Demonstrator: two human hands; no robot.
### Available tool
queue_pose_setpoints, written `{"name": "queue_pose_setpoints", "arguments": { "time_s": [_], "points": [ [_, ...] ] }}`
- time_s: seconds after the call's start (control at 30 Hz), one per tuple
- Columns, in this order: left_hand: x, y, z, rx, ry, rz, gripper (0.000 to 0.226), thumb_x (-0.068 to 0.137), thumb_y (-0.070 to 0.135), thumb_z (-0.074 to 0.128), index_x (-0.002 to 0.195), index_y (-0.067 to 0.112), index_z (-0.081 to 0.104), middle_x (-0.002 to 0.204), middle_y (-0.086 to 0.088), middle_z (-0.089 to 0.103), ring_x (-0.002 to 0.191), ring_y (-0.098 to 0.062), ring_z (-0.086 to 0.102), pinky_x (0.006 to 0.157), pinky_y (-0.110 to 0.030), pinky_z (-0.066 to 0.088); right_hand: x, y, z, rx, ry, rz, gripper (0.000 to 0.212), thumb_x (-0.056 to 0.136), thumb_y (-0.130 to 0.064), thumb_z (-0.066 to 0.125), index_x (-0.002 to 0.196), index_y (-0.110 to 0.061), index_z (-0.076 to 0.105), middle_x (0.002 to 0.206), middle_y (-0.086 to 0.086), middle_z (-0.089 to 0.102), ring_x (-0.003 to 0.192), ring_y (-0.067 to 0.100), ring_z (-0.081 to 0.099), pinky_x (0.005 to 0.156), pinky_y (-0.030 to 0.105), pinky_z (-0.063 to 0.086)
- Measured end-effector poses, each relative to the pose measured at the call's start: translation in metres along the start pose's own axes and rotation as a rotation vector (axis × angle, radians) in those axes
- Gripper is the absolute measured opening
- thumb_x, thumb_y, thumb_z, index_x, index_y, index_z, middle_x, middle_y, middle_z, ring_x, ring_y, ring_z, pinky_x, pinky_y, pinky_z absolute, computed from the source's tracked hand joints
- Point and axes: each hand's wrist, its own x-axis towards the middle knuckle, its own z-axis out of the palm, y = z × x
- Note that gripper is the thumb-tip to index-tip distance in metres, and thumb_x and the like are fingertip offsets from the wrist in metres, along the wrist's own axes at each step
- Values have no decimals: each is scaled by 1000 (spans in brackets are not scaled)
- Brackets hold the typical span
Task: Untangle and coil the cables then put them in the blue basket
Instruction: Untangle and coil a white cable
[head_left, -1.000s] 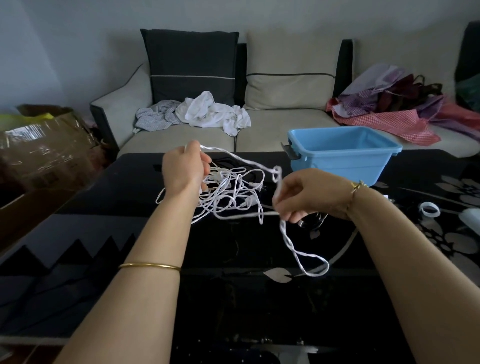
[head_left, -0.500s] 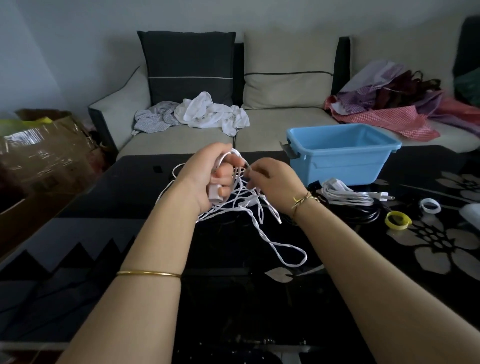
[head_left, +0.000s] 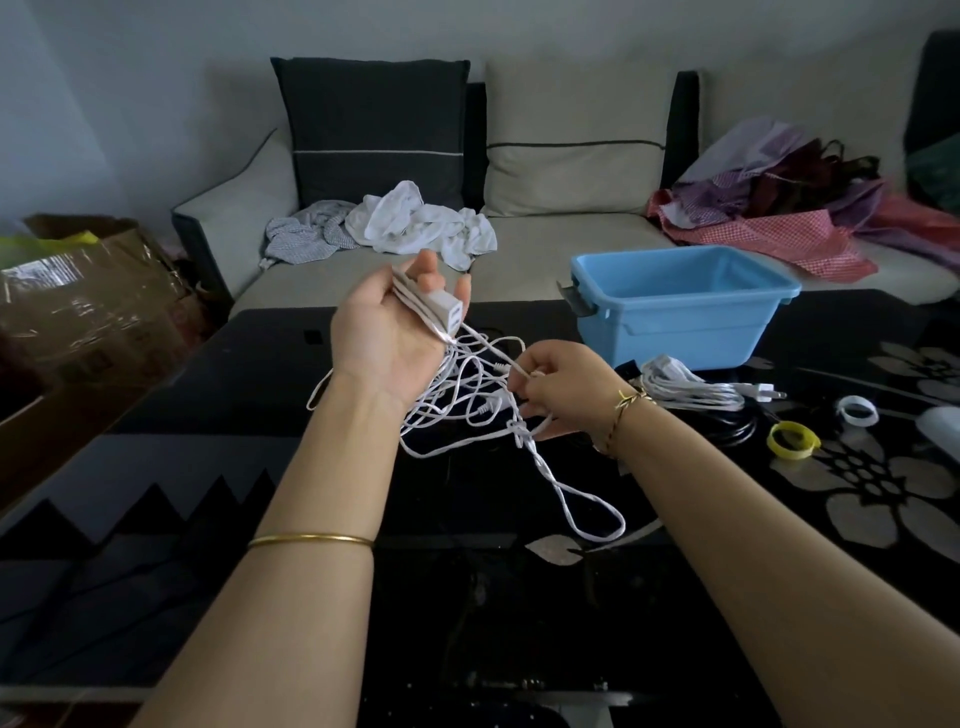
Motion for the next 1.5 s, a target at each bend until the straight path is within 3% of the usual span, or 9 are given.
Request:
{"name": "queue_pose_setpoints", "arguments": {
  "time_s": [0.3, 0.47, 0.6, 0.73, 0.8, 0.9, 1.17, 1.3, 1.5],
  "points": [
    [9, 13, -16, 145, 278, 336, 25, 104, 23, 32, 95, 10, 51, 76, -2, 66, 64, -8, 60, 89, -48, 50, -8, -1, -3, 88, -291, -84, 41, 76, 21, 28, 71, -7, 57, 67, 9, 60, 53, 11, 59, 54, 21, 52],
    [11, 7, -24, 646, 346, 503, 23, 105, 20, 31, 114, 9, 50, 72, -1, 66, 63, -6, 58, 76, -32, 52, -18, -14, -13, 162, -395, -209, 40, 67, 27, 23, 63, -3, 49, 64, 15, 58, 50, 14, 61, 54, 23, 51],
    [6, -6, -31, 1213, 198, 532, 37, 103, 17, 30, 139, 13, 37, 82, -2, 64, 65, 0, 54, 65, -19, 45, -24, -23, -25, 197, -469, -256, 30, 66, 18, 30, 63, -4, 51, 57, 13, 54, 36, 15, 51, 40, 22, 46],
    [3, -12, -23, 1428, 125, 517, 24, 102, 18, 31, 112, 20, 52, 81, 0, 65, 66, -4, 54, 71, -26, 46, -30, -29, -29, 207, -527, -325, 19, 57, 4, 36, 62, -3, 53, 53, 13, 54, 31, 12, 40, 33, 16, 32],
    [-2, -10, -20, 1512, 42, 422, 23, 101, 18, 31, 91, 33, 44, 81, -4, 66, 68, -9, 57, 74, -30, 47, -29, -31, -31, 282, -432, -349, 17, 57, 3, 38, 62, -4, 54, 52, 13, 53, 31, 11, 37, 34, 14, 27],
    [-10, -9, -16, 1659, -154, 224, 19, 103, 19, 31, 106, 14, 50, 76, -9, 65, 57, -11, 54, 60, -26, 45, -23, -31, -34, 355, -196, -320, 10, 56, -2, 43, 58, -5, 52, 53, 13, 49, 37, 12, 33, 37, 15, 19],
    [-22, 2, 4, 1514, -325, -221, 67, 89, 57, 41, 103, -4, 66, 42, 3, 40, 36, -12, 33, 39, -18, 29, -11, -18, -41, 285, 168, -244, 19, 81, 5, 56, 72, -9, 66, 62, 4, 62, 44, 8, 48, 41, 13, 34],
    [-22, -1, 4, 1406, -369, -240, 37, 98, 33, 45, 99, 7, 70, 40, 6, 34, 34, -11, 32, 40, -19, 20, -2, -2, -42, 293, 265, -192, 8, 77, -8, 72, 80, -15, 69, 72, 5, 63, 62, 14, 56, 60, 22, 46],
    [-12, 5, 2, 657, -281, -441, 42, 91, 35, 41, 84, 7, 72, 31, 10, 27, 28, -3, 26, 33, -13, 26, 1, 5, -35, -105, 337, -209, 17, 76, -31, 75, 69, -19, 66, 59, -5, 58, 55, 7, 49, 57, 23, 41]
  ]
}}
